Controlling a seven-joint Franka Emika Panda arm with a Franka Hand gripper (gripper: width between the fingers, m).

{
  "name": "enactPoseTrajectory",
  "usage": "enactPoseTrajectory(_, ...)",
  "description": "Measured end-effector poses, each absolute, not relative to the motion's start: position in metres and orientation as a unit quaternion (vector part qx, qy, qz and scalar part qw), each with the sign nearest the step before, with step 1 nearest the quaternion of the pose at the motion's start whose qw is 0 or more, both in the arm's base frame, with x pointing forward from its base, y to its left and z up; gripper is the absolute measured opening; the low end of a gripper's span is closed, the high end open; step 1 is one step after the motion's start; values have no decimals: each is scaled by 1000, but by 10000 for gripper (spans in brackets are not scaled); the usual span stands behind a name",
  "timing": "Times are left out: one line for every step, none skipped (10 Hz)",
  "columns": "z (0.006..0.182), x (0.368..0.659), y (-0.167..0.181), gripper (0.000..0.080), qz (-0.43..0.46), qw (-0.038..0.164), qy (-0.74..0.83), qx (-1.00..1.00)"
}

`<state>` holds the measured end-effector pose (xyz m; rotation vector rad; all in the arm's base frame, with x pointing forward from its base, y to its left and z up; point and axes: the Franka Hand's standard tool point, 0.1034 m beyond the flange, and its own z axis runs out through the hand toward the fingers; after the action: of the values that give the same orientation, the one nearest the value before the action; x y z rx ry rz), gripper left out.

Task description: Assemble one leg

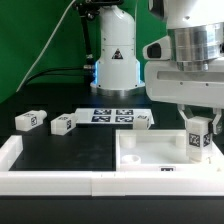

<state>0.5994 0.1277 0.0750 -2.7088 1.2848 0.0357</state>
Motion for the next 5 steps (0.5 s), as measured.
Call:
enactPoseTrajectory(75, 599, 128, 443, 10, 72, 407, -911)
enactPoseTrajectory(75, 599, 129, 443, 10, 71, 380, -922)
enactPoseTrajectory(76, 597, 134, 589, 16, 68, 355, -932)
enactPoseTrajectory(76, 596, 137, 589, 17, 67, 333, -940)
enactPoseTrajectory(75, 597, 135, 639, 9, 64, 233, -970)
